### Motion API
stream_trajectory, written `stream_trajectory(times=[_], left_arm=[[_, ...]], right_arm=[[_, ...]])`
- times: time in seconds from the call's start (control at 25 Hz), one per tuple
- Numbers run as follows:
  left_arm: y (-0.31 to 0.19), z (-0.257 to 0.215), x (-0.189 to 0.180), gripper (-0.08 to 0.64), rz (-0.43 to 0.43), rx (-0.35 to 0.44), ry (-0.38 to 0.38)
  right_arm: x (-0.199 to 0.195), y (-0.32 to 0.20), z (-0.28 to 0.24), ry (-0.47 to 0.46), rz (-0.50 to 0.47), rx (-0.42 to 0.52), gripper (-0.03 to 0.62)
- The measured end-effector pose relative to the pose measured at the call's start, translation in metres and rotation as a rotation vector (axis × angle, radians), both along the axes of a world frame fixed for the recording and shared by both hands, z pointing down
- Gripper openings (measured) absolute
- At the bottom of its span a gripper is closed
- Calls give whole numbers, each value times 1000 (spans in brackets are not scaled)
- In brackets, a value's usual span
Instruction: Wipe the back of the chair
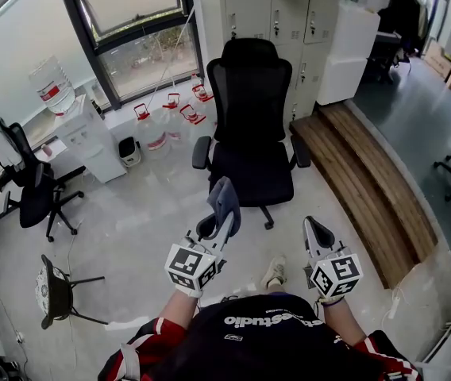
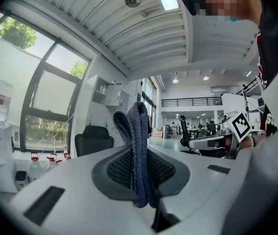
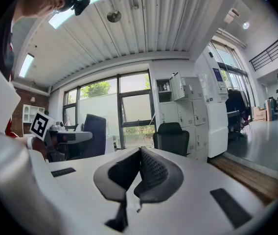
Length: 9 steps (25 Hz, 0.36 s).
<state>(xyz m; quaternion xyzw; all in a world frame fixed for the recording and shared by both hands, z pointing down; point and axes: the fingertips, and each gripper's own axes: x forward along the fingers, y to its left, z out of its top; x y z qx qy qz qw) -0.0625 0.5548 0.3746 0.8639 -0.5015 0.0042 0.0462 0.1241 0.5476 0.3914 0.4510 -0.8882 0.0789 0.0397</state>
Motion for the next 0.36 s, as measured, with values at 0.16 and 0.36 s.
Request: stream_trajectory(times=[0.16, 0.36], left_arm=[[10, 2, -4, 61, -3, 3, -14], [14, 2, -5, 61, -3, -3, -17]], right_arm=[[-6, 11, -2, 1, -4, 5, 14], [-8, 15, -4, 10, -8, 5, 15]])
